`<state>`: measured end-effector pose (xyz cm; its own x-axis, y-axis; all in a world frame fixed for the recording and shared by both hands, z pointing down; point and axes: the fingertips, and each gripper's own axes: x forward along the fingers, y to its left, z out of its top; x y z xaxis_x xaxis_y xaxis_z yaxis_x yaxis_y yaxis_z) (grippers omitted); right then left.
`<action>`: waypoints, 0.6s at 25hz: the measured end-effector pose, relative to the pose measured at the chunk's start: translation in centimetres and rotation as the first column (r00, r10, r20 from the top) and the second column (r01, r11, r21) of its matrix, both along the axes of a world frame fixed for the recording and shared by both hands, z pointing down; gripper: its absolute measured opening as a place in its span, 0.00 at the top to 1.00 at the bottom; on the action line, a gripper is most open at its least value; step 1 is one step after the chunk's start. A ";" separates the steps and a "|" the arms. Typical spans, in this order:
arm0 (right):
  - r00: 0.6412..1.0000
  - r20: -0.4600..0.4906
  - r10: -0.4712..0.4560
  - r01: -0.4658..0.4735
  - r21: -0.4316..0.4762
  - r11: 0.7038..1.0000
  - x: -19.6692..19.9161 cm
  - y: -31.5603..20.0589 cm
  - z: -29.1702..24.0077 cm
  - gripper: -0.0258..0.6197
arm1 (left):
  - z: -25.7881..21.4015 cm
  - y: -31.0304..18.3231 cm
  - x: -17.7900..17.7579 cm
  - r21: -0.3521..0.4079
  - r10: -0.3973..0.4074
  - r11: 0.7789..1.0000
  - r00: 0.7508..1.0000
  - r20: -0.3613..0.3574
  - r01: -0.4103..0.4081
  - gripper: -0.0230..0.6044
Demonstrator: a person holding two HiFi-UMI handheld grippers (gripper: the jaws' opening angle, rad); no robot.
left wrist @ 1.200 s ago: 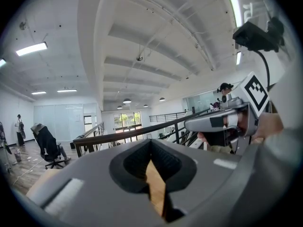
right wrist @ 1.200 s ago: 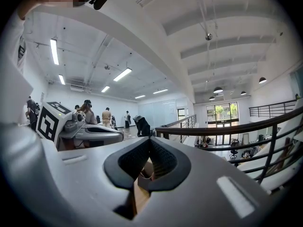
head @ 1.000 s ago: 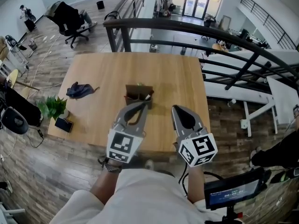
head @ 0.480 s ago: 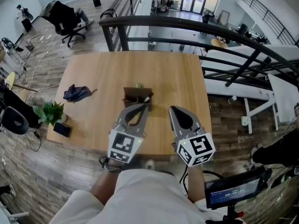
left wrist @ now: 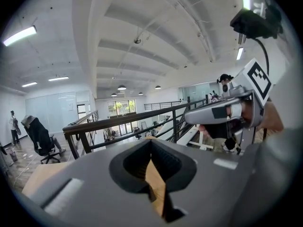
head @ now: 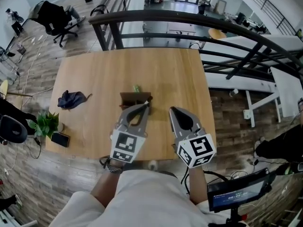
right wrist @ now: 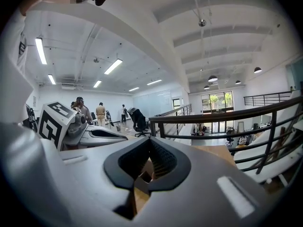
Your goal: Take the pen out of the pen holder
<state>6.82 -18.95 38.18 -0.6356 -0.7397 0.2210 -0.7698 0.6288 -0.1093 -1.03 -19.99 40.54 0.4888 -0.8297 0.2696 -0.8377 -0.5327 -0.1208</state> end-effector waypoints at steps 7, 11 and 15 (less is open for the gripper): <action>1.000 -0.012 0.022 -0.023 -0.044 0.999 -0.5 -1.5 1.8 0.96 | 1.6 -1.6 -0.2 -0.031 0.021 0.999 1.000 0.003 -0.021 0.96; 0.999 -0.016 0.035 -0.036 -0.072 0.997 -0.3 -2.2 2.8 0.96 | 2.5 -2.3 -0.2 -0.058 0.032 0.998 0.999 0.004 -0.032 0.95; 0.999 -0.019 0.046 -0.048 -0.095 0.994 -0.3 -2.7 3.5 0.96 | 3.2 -2.8 0.0 -0.078 0.051 0.996 0.999 0.013 -0.050 0.95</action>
